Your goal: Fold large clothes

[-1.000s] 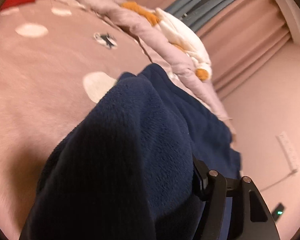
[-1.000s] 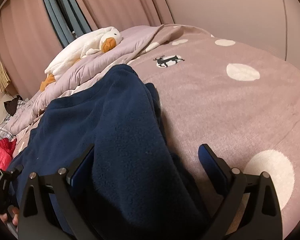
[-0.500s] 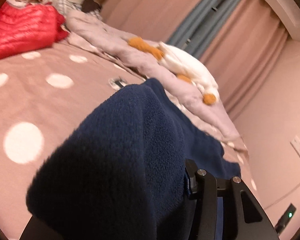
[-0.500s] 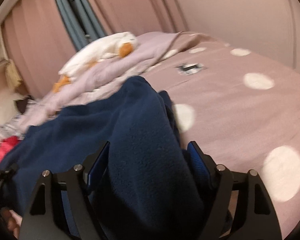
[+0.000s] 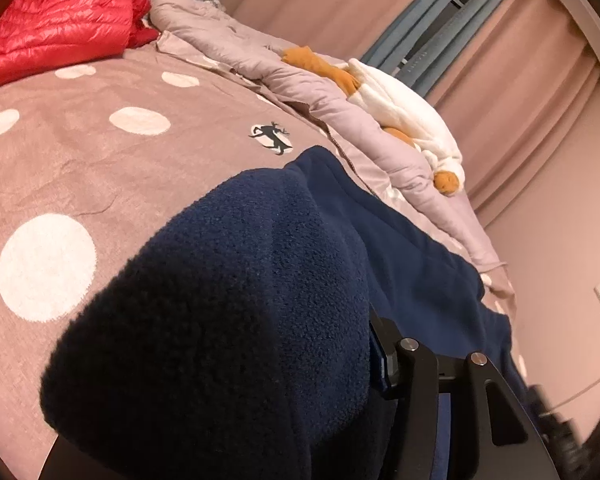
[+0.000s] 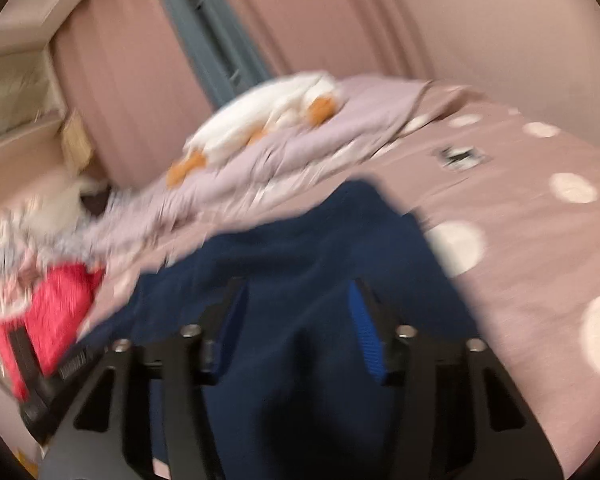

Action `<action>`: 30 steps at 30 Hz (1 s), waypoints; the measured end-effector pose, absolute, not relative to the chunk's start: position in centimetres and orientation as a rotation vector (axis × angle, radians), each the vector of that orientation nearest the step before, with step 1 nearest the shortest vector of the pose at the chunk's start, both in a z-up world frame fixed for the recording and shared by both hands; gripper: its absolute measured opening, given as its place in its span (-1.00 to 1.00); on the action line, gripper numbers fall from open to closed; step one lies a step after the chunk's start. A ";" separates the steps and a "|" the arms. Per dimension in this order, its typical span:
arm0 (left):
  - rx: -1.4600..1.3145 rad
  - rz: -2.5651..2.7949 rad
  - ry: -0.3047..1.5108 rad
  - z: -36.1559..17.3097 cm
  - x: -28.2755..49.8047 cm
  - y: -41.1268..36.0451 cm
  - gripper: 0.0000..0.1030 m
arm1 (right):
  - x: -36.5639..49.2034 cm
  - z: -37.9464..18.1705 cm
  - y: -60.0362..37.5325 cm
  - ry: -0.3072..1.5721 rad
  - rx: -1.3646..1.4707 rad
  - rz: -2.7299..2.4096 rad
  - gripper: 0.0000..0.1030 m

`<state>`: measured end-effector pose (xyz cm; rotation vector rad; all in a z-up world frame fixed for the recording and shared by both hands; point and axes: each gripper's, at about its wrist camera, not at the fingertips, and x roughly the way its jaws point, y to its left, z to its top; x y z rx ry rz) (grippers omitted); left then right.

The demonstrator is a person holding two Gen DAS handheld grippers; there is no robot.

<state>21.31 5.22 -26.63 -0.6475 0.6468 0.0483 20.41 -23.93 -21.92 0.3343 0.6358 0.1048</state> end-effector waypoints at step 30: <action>-0.614 0.059 0.664 -27.2 22.1 5.4 0.32 | 19.1 -21.0 -24.0 0.624 0.103 -0.032 -0.02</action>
